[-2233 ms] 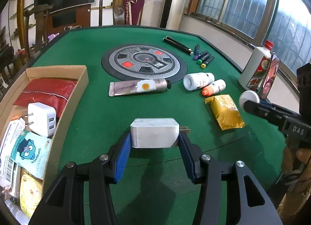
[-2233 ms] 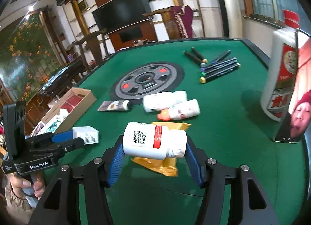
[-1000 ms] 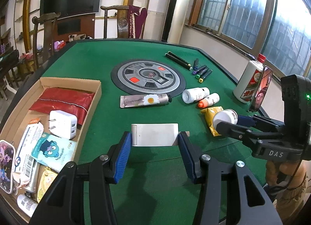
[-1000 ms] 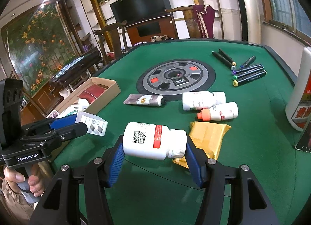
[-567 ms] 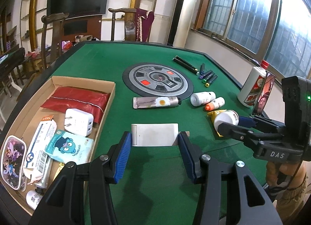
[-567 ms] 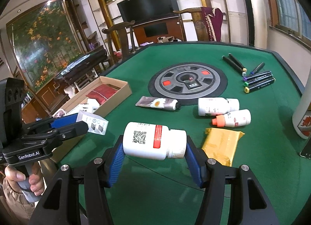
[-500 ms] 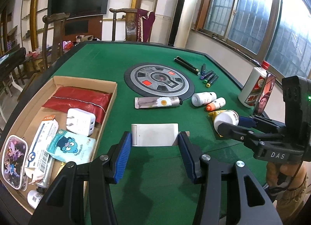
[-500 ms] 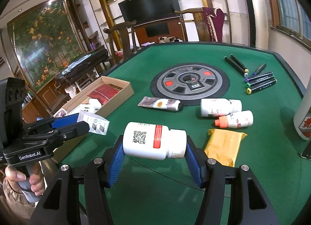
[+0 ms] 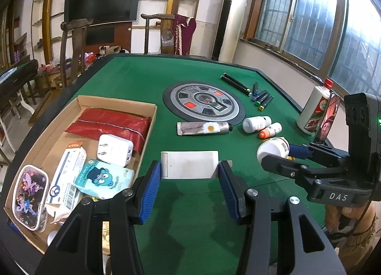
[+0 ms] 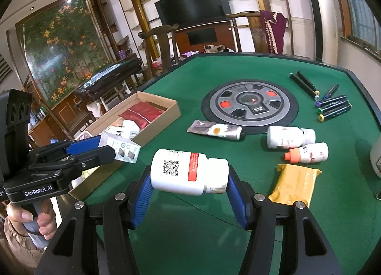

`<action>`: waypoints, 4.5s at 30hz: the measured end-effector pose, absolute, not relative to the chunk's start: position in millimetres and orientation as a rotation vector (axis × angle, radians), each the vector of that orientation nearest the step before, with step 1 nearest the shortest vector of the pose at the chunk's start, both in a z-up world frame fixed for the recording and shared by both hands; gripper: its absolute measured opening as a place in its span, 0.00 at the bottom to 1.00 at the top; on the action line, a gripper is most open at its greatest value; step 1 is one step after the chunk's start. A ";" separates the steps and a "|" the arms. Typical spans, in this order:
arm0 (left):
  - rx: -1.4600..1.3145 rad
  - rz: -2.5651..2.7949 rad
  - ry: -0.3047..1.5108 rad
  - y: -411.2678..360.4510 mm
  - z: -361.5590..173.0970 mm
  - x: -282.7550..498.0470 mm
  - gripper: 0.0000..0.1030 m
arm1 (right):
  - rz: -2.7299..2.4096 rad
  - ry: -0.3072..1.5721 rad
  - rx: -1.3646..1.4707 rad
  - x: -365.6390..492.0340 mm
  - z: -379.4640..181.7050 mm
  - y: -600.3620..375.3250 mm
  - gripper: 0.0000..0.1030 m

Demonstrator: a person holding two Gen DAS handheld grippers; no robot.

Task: Organize objects
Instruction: 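Carry the charger toward the cardboard box with the left tool while the right tool carries the pill bottle, then lower the charger into the box and open the left tool while the right tool lowers the bottle inside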

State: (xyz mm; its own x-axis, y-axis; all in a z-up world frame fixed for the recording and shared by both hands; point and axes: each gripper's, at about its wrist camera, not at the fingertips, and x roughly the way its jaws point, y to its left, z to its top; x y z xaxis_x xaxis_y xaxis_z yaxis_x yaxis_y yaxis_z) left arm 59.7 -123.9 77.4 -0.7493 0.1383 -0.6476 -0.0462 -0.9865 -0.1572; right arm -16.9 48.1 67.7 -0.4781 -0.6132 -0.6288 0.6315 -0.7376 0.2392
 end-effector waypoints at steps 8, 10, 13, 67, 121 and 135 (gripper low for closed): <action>-1.069 2.872 -0.224 -137.3 77.8 66.6 0.47 | -2.188 0.055 0.931 -12.8 66.0 35.3 0.61; -1.071 2.876 -0.230 -140.1 77.2 67.1 0.47 | -2.183 0.059 0.930 -12.1 66.2 33.0 0.61; -1.071 2.885 -0.238 -144.2 77.4 68.7 0.47 | -2.175 0.066 0.928 -11.3 66.1 29.0 0.61; -1.036 3.097 -0.277 -229.3 105.6 100.6 0.47 | -2.056 0.162 0.870 -2.1 78.9 -47.0 0.61; -1.410 3.098 -0.387 -320.7 50.3 19.9 0.47 | -1.803 0.322 0.981 -83.4 47.4 -204.6 0.62; -1.475 3.085 -0.359 -324.5 36.7 12.5 0.47 | -1.818 0.453 0.932 -75.8 30.5 -213.7 0.62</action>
